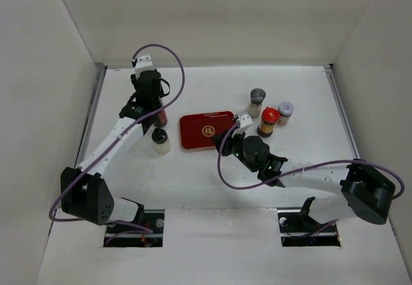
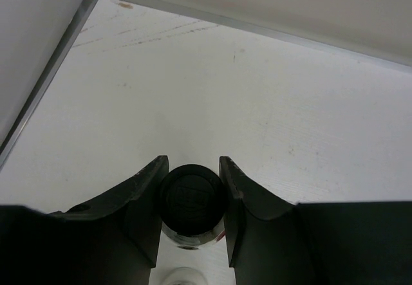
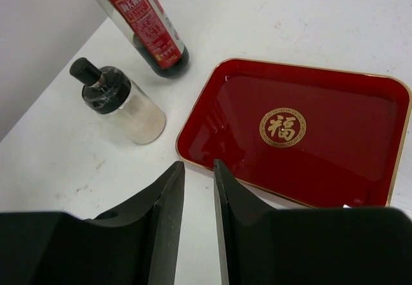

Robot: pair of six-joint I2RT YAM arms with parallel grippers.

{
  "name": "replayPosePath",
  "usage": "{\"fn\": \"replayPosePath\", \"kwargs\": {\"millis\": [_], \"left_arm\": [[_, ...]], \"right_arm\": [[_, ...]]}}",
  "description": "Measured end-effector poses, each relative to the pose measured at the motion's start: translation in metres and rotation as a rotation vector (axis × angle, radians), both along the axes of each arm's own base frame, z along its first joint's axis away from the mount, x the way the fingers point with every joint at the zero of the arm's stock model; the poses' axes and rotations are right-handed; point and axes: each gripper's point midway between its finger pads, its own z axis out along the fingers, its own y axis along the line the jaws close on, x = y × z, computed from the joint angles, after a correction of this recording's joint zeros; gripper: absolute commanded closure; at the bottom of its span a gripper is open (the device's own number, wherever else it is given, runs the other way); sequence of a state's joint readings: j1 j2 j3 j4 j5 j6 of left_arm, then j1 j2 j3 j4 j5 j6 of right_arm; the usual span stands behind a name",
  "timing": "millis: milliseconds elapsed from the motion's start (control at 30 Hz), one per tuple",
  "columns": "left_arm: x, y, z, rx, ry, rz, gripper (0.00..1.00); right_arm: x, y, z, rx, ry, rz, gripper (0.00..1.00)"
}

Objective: Organize the condiment bottles

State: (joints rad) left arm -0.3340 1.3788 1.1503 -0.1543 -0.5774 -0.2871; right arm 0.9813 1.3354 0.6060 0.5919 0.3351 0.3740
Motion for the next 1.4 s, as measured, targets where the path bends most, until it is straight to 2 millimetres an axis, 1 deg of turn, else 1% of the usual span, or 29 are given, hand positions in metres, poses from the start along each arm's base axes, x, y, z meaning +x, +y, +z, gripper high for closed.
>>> {"fn": "replayPosePath", "kwargs": {"millis": [133,233,333,500,600,667,767,900,1033,1067,1200,1233,1300,1400], "left_arm": [[-0.005,-0.013,0.028,0.007,-0.075,-0.043,0.86],[-0.005,-0.033,0.049,0.004,-0.13,-0.091,0.86],[-0.008,-0.058,0.06,-0.007,-0.164,-0.15,0.86],[-0.016,-0.097,0.063,-0.024,-0.18,-0.245,0.86],[-0.014,-0.114,0.06,-0.031,-0.184,-0.285,0.86],[-0.011,-0.123,0.052,-0.03,-0.173,-0.302,0.86],[-0.005,-0.133,0.035,-0.018,-0.141,-0.32,0.86],[0.003,-0.138,0.012,0.002,-0.093,-0.327,0.85],[0.006,-0.139,0.002,0.008,-0.081,-0.325,0.83],[0.007,-0.139,0.002,0.007,-0.082,-0.324,0.81],[0.008,-0.138,-0.003,0.0,-0.098,-0.319,0.64],[0.008,-0.137,-0.007,0.001,-0.095,-0.319,0.59],[0.008,-0.138,-0.007,-0.005,-0.11,-0.319,0.5],[0.007,-0.137,-0.003,-0.019,-0.137,-0.318,0.43]], "right_arm": [[0.0,0.0,0.0,0.0,0.001,-0.002,0.65],[0.002,-0.002,0.0,0.004,0.004,-0.009,0.62],[0.005,-0.005,-0.001,0.005,0.006,-0.022,0.61],[0.011,-0.014,-0.007,0.004,0.019,-0.057,0.61],[0.013,-0.017,-0.006,0.009,0.019,-0.069,0.61],[0.014,-0.018,-0.004,0.013,0.017,-0.073,0.61],[0.014,-0.02,-0.001,0.024,0.011,-0.075,0.61],[0.016,-0.024,-0.001,0.03,0.016,-0.088,0.61],[0.018,-0.026,-0.002,0.034,0.02,-0.096,0.61],[0.018,-0.026,-0.002,0.035,0.021,-0.096,0.61],[0.018,-0.026,-0.002,0.036,0.021,-0.096,0.61],[0.018,-0.026,-0.002,0.036,0.022,-0.097,0.6],[0.018,-0.026,-0.002,0.038,0.023,-0.097,0.56],[0.018,-0.026,-0.002,0.04,0.024,-0.098,0.54]]}}
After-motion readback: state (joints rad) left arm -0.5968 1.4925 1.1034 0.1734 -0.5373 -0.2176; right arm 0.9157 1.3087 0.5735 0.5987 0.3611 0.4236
